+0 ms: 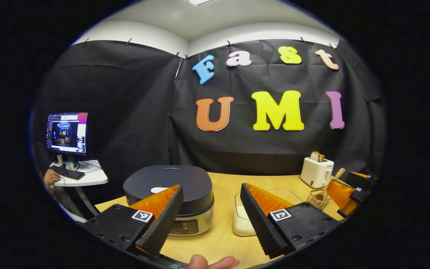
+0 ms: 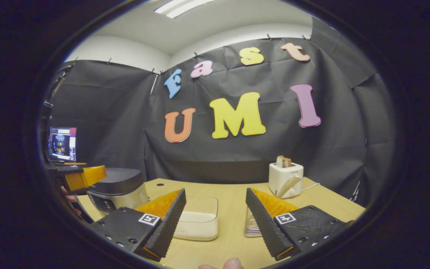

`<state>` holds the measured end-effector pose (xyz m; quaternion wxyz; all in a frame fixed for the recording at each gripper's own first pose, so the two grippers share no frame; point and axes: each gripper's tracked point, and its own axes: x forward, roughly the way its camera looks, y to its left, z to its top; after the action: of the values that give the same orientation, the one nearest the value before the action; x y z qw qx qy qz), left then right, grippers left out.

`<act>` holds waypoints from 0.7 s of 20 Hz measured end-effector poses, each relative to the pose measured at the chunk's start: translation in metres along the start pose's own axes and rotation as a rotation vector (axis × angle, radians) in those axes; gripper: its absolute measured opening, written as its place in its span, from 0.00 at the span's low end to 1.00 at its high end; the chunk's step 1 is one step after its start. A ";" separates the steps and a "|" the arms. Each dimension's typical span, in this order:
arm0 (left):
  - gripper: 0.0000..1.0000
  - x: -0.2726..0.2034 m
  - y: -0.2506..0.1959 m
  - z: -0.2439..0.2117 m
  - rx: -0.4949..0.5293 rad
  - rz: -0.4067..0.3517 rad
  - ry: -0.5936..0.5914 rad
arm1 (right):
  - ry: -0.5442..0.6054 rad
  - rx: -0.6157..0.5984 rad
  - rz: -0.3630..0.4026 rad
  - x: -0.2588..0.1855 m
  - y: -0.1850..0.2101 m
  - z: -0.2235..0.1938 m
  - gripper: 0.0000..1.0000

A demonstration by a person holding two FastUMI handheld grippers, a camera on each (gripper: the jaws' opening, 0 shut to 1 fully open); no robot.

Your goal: Close the left gripper, press the button to open the rice cooker; take a wooden spoon from the chopstick holder with the right hand, scoop a spoonful of rice and pour it into the rice cooker, then put the wooden spoon back into the chopstick holder.

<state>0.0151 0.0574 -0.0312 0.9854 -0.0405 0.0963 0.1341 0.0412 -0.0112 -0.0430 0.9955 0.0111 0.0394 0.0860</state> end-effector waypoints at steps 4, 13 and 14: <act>0.98 0.008 0.028 -0.008 0.018 0.033 0.120 | -0.021 0.017 0.011 0.001 -0.008 -0.003 0.95; 0.66 0.023 0.045 0.030 -0.008 -0.022 0.296 | -0.025 0.035 0.049 0.005 -0.021 -0.008 0.96; 0.60 0.028 0.045 0.032 -0.023 -0.031 0.319 | -0.021 0.043 0.056 0.005 -0.023 -0.008 0.96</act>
<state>0.0355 0.1110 -0.0076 0.9591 -0.0739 0.2492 0.1117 0.0498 -0.0327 -0.0518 0.9926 0.0346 0.0303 0.1127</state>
